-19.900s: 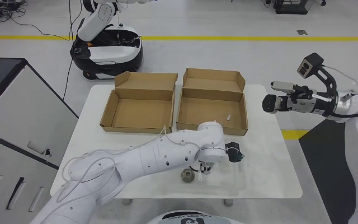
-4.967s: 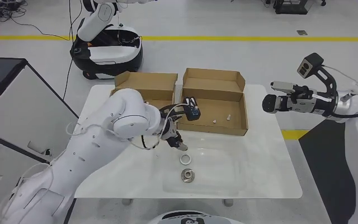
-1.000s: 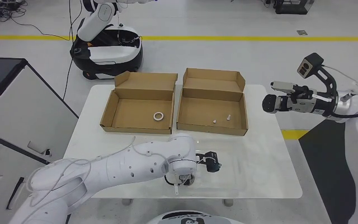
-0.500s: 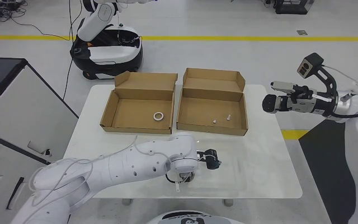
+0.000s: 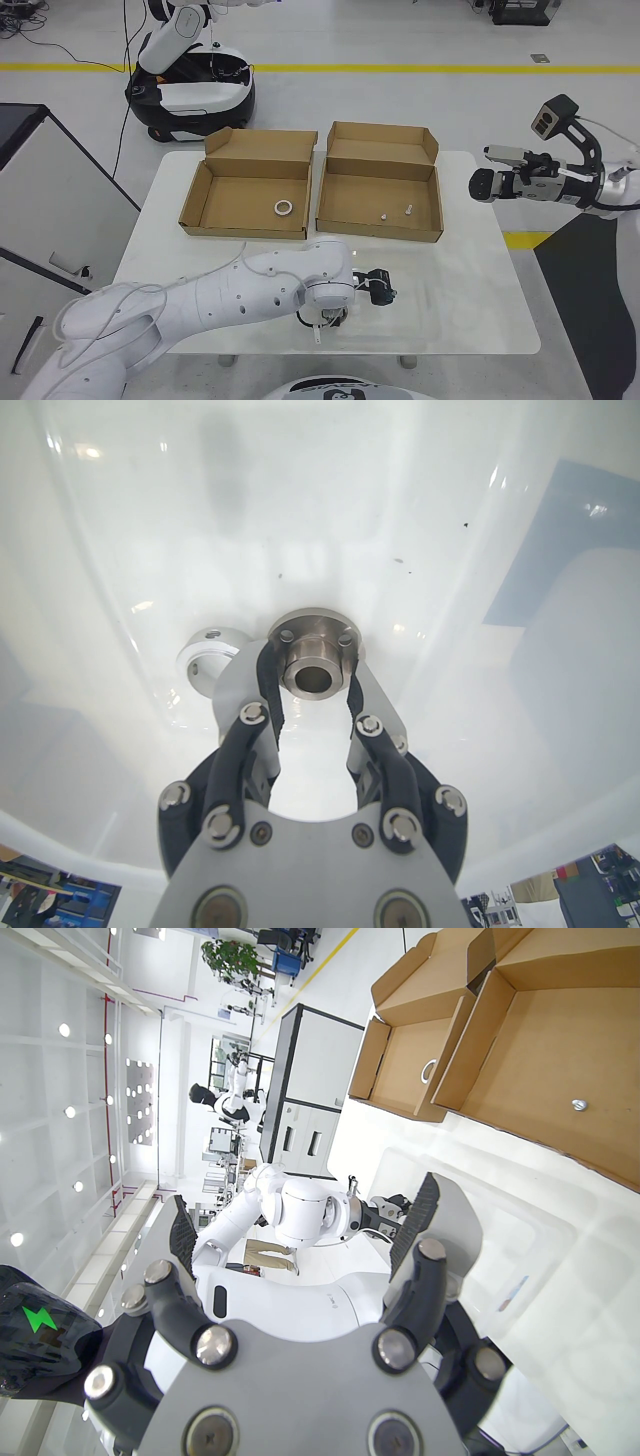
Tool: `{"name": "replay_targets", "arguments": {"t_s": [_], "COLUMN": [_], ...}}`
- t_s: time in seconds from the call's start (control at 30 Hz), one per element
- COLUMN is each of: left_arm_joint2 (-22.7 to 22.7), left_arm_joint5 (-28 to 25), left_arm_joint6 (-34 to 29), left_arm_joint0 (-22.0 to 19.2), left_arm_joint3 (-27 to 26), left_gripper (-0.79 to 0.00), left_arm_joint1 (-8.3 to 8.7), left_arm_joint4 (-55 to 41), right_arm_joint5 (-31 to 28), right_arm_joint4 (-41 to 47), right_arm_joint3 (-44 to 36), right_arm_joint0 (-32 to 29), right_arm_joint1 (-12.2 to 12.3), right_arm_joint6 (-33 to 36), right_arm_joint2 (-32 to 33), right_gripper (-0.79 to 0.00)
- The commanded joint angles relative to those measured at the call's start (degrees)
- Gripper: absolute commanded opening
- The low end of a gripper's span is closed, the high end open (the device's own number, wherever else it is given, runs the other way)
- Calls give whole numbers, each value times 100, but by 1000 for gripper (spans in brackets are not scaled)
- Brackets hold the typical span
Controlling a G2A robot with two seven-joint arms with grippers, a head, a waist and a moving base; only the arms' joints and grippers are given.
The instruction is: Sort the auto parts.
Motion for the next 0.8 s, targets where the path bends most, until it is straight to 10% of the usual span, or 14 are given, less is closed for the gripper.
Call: {"name": "replay_targets", "arguments": {"t_s": [0.0, 0.4, 0.57, 0.77], "left_arm_joint2": [0, 0, 0, 0], "left_arm_joint5": [28, -88, -61, -60], "left_arm_joint6": [0, 0, 0, 0], "left_arm_joint0": [-23, 55, 58, 40], "left_arm_joint3": [-16, 107, 125, 113], "left_gripper": [-456, -453, -785, -785], "left_arm_joint1": [0, -17, -33, -32], "left_arm_joint4": [-8, 54, 61, 82], "right_arm_joint5": [0, 0, 0, 0], "right_arm_joint4": [0, 0, 0, 0], "right_arm_joint3": [0, 0, 0, 0], "right_arm_joint0": [0, 0, 0, 0], "right_arm_joint1": [0, 0, 0, 0], "right_arm_joint6": [0, 0, 0, 0], "right_arm_joint2": [0, 0, 0, 0], "right_gripper": [0, 0, 0, 0]}}
